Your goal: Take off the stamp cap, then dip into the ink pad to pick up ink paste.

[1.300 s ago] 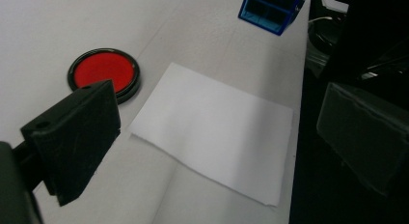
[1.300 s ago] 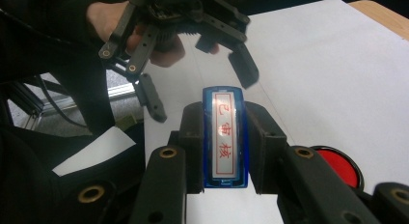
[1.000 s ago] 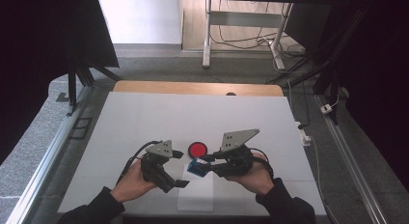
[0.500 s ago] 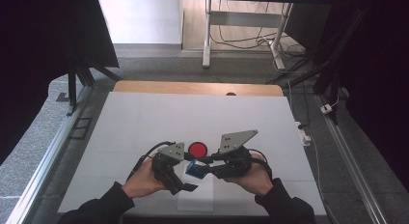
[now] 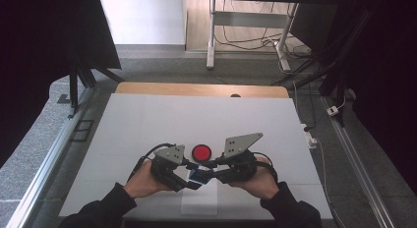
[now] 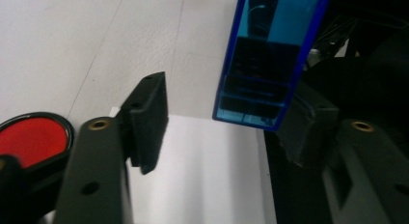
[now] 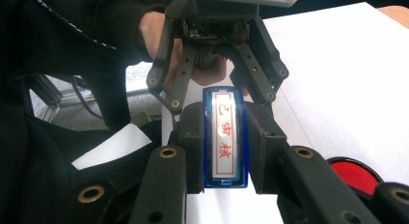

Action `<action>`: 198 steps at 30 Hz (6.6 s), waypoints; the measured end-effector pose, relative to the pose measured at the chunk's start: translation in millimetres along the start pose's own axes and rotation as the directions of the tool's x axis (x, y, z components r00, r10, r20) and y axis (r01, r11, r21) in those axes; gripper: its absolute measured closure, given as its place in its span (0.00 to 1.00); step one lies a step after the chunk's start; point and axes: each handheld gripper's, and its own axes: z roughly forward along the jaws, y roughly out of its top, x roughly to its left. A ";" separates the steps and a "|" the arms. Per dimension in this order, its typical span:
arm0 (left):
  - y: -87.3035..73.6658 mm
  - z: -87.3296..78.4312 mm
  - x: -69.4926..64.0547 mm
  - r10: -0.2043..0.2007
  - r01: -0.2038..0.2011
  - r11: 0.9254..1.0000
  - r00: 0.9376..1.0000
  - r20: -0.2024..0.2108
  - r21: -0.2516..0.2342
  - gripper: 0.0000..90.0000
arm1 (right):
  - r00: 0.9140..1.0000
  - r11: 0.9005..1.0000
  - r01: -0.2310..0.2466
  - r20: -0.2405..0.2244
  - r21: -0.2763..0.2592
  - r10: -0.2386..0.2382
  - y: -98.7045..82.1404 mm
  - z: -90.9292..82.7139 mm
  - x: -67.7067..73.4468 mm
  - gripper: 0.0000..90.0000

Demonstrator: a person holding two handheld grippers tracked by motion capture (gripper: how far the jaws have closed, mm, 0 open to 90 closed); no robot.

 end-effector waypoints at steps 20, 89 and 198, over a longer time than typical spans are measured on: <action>-2.2 -1.2 -1.0 0.033 -0.032 0.999 0.998 0.049 -0.019 0.73 | 1.000 1.000 -0.002 -0.002 -0.005 0.002 -0.5 -2.5 0.3 0.79; -6.3 -7.7 0.4 -0.021 0.024 0.999 0.997 0.071 -0.039 0.77 | 0.999 0.997 0.051 0.002 -0.050 -0.051 0.9 -6.4 3.7 0.79; -118.1 -120.9 -94.5 -0.471 0.437 0.880 0.743 -0.476 -0.187 0.76 | 0.981 0.998 -0.049 0.183 -0.041 0.056 -11.0 -13.8 -13.0 0.79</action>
